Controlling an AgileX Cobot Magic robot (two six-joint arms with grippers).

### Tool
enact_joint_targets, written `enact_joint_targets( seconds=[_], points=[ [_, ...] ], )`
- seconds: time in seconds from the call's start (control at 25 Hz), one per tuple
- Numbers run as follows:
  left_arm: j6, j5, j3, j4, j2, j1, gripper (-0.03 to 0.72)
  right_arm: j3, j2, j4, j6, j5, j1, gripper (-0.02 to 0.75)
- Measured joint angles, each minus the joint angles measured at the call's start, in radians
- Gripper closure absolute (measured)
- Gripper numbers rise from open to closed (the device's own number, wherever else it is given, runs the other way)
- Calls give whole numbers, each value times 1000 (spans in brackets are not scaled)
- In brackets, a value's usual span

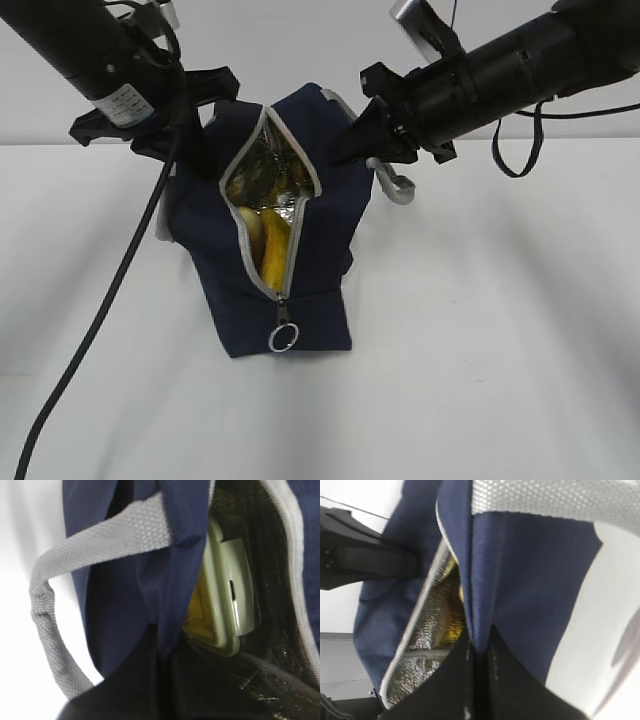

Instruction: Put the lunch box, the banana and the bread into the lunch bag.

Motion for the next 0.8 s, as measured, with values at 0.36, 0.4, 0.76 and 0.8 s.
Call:
enact_joint_targets(
  seconds=[0.36,0.4,0.76,0.8],
  points=[
    [1,-22,0,-52,0,-98,688,0,-125,-214,135,60,-10,735],
    [1,-22,0,-54,0,-105,688,0,-132,-238,149,77,-10,735],
    [1,-99,0,-74,1,-115,688,-5,-148,-368,225,94,-10,735],
    [2,-108,0,-74,1,-115,688,-5,-148,-370,225,94,-10,735]
  ],
)
